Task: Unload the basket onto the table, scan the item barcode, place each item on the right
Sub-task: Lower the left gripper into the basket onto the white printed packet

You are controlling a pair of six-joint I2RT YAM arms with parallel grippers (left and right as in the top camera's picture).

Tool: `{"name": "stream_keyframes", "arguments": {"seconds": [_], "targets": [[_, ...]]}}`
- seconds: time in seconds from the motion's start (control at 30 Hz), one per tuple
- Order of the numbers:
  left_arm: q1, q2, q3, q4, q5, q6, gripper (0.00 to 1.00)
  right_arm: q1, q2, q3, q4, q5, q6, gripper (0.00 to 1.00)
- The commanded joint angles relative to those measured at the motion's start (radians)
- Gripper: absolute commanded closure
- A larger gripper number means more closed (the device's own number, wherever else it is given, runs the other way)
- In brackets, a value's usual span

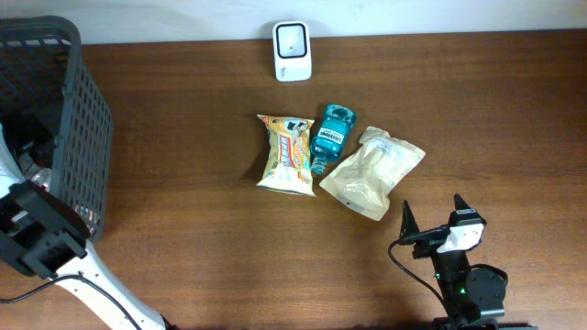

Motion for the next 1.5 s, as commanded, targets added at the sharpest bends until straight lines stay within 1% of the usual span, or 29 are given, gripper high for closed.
{"name": "stream_keyframes", "arguments": {"seconds": [0.0,0.13,0.17,0.23,0.27,0.33,0.57,0.63,0.67,0.7,0.8,0.83,0.9,1.03,1.33,1.47], "targets": [[0.016,-0.025,-0.088,0.038,-0.008,0.046,0.01,-0.005,-0.007,-0.009,0.000,0.012,0.003,0.02],[0.030,-0.025,-0.159,0.107,-0.008,0.046,0.00,-0.005,-0.007,-0.009,0.000,0.012,0.003,0.02],[0.034,-0.025,-0.175,0.126,-0.008,0.046,0.02,-0.005,-0.007,-0.009,0.000,0.012,0.003,0.02],[0.038,-0.025,-0.202,0.162,-0.007,0.046,0.16,-0.005,-0.007,-0.009,0.000,0.012,0.003,0.02],[0.038,-0.025,-0.216,0.178,-0.007,0.046,0.16,-0.005,-0.007,-0.009,0.000,0.012,0.003,0.02],[0.038,-0.024,-0.245,0.210,0.001,0.046,0.23,-0.005,-0.007,-0.009,0.000,0.012,0.003,0.02],[0.038,-0.025,-0.352,0.312,0.000,0.046,0.23,-0.005,-0.007,-0.009,0.000,0.012,0.003,0.02],[0.038,-0.025,-0.372,0.329,0.000,0.046,0.25,-0.005,-0.007,-0.009,0.000,0.012,0.003,0.02],[0.039,-0.024,-0.382,0.340,0.000,0.045,0.33,-0.005,-0.007,-0.009,0.000,0.012,0.003,0.02],[0.039,-0.024,-0.383,0.343,0.000,0.045,0.38,-0.005,-0.007,-0.009,0.000,0.012,0.003,0.02],[0.039,-0.024,-0.383,0.358,0.000,0.045,0.58,-0.005,-0.007,-0.009,0.000,0.012,0.003,0.02],[0.039,-0.025,-0.383,0.358,0.000,0.045,0.63,-0.005,-0.007,-0.009,0.000,0.012,0.003,0.02],[0.039,-0.025,-0.383,0.358,0.000,0.045,0.69,-0.005,-0.007,-0.009,0.000,0.012,0.003,0.02],[0.039,-0.025,-0.383,0.366,0.000,0.045,0.71,-0.005,-0.007,-0.009,0.000,0.012,0.003,0.02],[0.039,-0.033,-0.373,0.365,0.000,0.045,0.78,-0.005,-0.007,-0.009,0.000,0.012,0.003,0.02],[0.039,-0.056,-0.373,0.365,0.000,0.045,0.78,-0.005,-0.007,-0.009,0.000,0.012,0.003,0.02]]}}
